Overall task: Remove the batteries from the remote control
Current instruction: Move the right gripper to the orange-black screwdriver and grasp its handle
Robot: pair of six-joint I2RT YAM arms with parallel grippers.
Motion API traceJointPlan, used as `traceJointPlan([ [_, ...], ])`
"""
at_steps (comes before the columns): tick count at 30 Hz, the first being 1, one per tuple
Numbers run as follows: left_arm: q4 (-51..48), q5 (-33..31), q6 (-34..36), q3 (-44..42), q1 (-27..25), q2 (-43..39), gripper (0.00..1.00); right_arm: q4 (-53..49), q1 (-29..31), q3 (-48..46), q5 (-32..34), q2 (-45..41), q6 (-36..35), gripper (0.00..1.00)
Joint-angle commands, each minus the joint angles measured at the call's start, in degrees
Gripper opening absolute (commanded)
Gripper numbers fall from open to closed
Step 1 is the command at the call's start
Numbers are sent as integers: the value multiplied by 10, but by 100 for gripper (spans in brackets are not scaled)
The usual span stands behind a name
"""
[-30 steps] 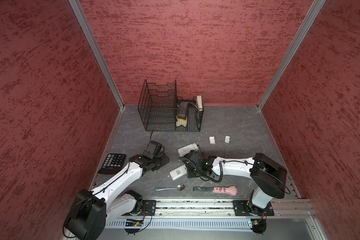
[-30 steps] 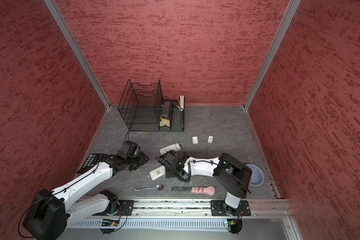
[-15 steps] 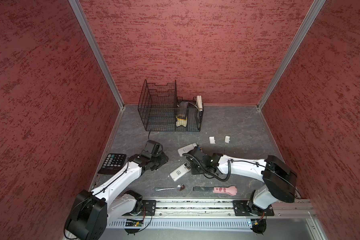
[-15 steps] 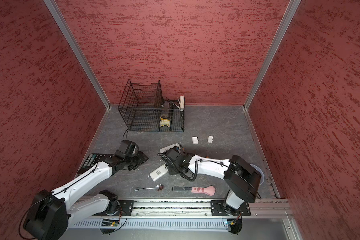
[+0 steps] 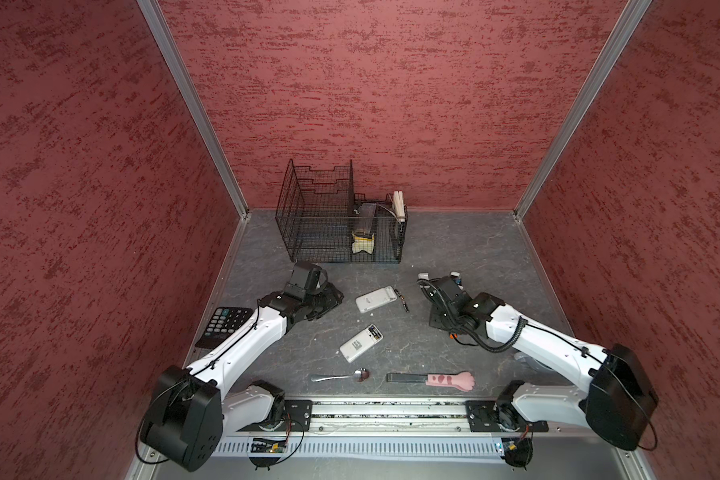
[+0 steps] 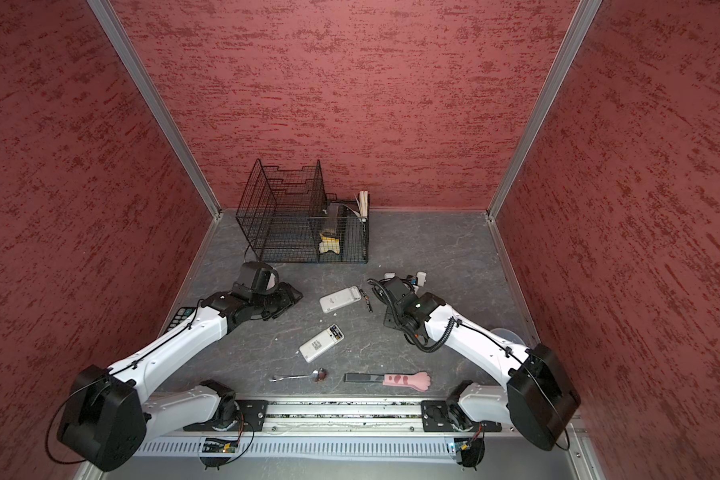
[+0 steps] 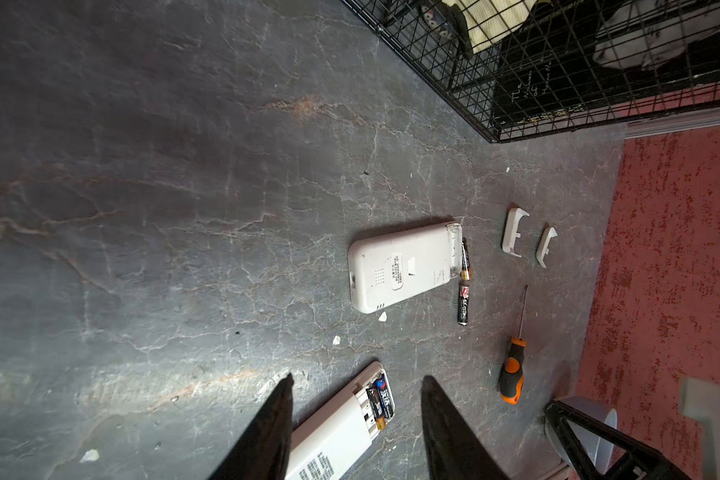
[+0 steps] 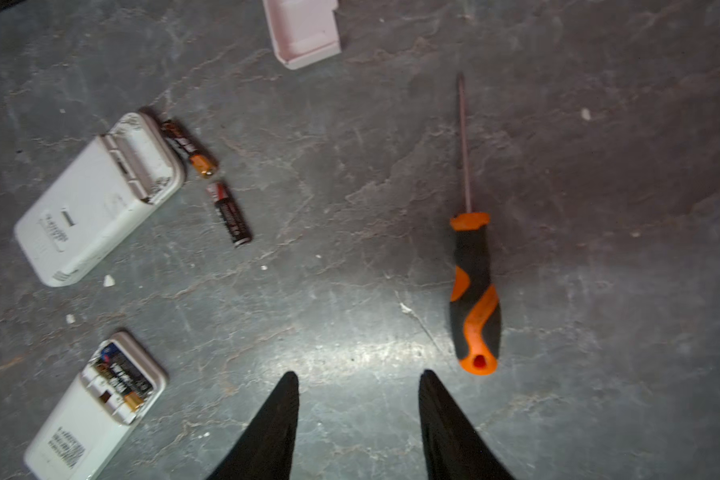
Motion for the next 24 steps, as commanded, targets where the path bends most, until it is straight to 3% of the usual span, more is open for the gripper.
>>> traceJointPlan([
  [1, 20, 14, 16, 16, 10, 17, 50, -7, -28, -19, -4, -1, -17, 50],
  [16, 36, 27, 18, 48, 23, 76, 50, 32, -86, -37, -37, 78, -69, 50],
  [24, 43, 31, 18, 58, 22, 94, 50, 58, -94, -53, -63, 100, -81, 44],
])
